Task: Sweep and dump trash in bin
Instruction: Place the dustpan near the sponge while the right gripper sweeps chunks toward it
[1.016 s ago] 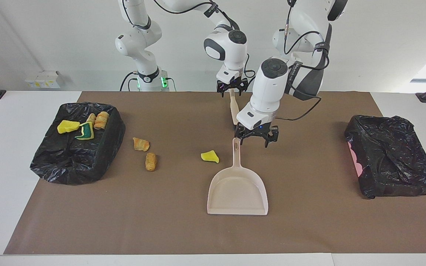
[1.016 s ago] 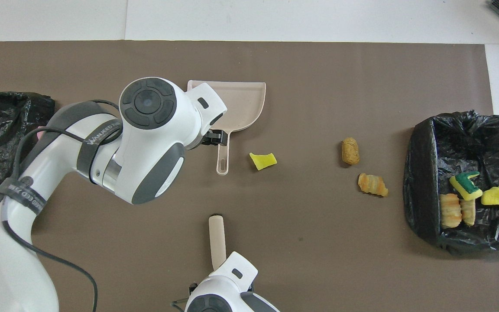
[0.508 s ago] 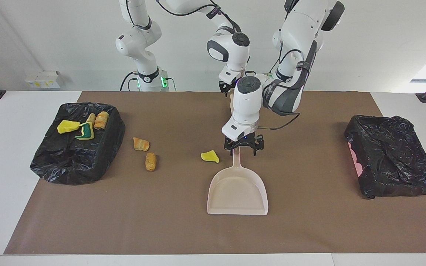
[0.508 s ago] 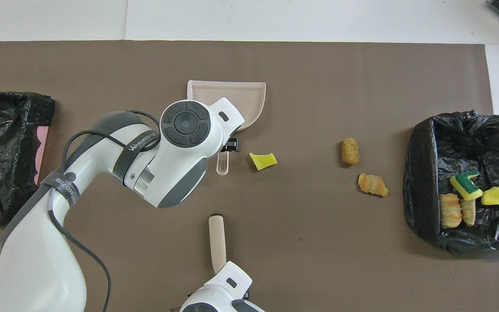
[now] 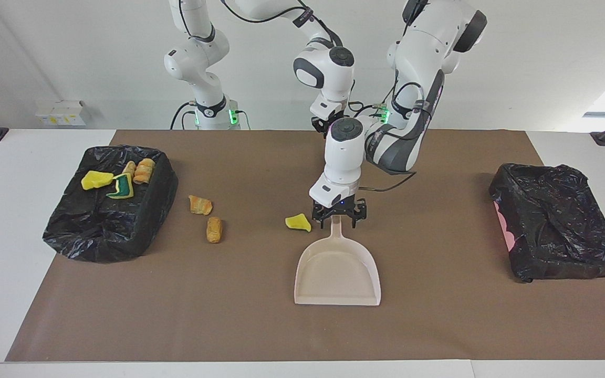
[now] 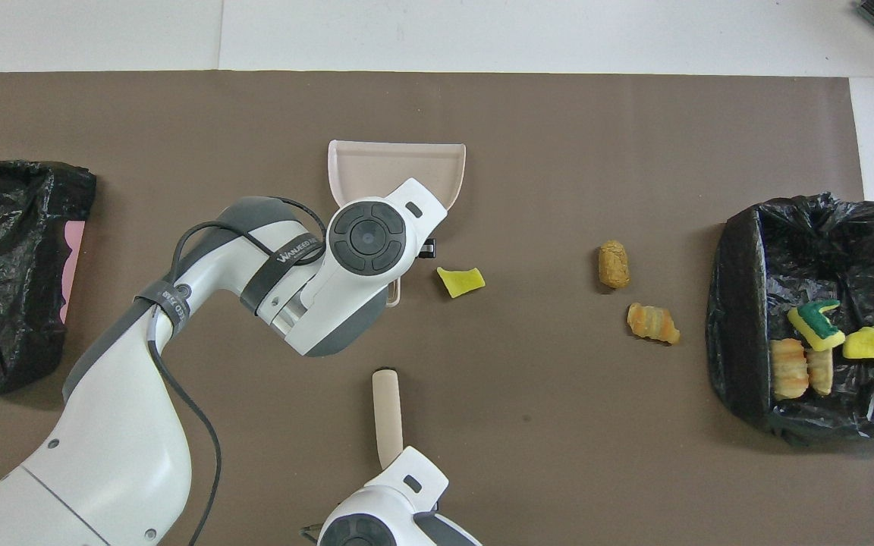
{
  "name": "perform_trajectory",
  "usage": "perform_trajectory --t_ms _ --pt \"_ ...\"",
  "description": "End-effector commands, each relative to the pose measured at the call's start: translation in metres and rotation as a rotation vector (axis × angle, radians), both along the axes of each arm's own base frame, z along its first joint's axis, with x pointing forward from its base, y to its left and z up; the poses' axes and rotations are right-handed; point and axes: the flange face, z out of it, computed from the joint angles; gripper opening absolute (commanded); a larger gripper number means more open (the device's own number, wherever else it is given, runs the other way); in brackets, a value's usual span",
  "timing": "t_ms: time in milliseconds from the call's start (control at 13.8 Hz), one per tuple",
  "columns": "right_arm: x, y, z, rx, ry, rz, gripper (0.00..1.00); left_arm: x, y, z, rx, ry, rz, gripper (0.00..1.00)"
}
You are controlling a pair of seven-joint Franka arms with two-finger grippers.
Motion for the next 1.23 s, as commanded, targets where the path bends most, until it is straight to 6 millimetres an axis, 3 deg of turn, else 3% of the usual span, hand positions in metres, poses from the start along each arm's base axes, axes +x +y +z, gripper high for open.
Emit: perform_trajectory --t_ms 0,218,363,435,580,725,943,1088,1161 --pt "0.014 -0.021 0.033 -0.005 0.007 -0.076 0.0 -0.001 -0.002 0.0 0.008 -0.013 0.002 0.37" --pt "0.038 -0.057 0.069 -0.013 0.004 -0.112 0.0 0.002 0.001 0.01 0.008 -0.026 -0.004 0.0" --pt "0.061 -0.08 0.096 -0.023 0.021 -0.117 0.0 0.004 0.007 0.016 0.025 -0.028 -0.036 0.0" --pt "0.073 -0.091 0.107 -0.033 0.034 -0.124 0.0 0.003 0.009 0.028 0.031 -0.042 -0.072 0.0" --pt "0.106 -0.124 0.121 -0.043 0.061 -0.146 0.0 0.01 0.036 0.045 0.075 -0.015 -0.127 0.0" --pt "0.138 -0.163 0.111 -0.057 0.087 -0.16 0.0 0.006 0.048 0.063 0.107 0.029 -0.238 0.0" --pt "0.171 -0.234 0.095 -0.097 0.122 -0.215 0.0 0.012 0.094 0.087 0.143 0.111 -0.492 0.0" --pt "0.177 -0.285 0.08 -0.117 0.16 -0.261 0.0 0.017 0.118 0.091 0.144 0.159 -0.624 0.0" --pt "0.178 -0.3 0.075 -0.137 0.159 -0.272 0.0 0.018 0.125 0.093 0.155 0.169 -0.676 0.0"
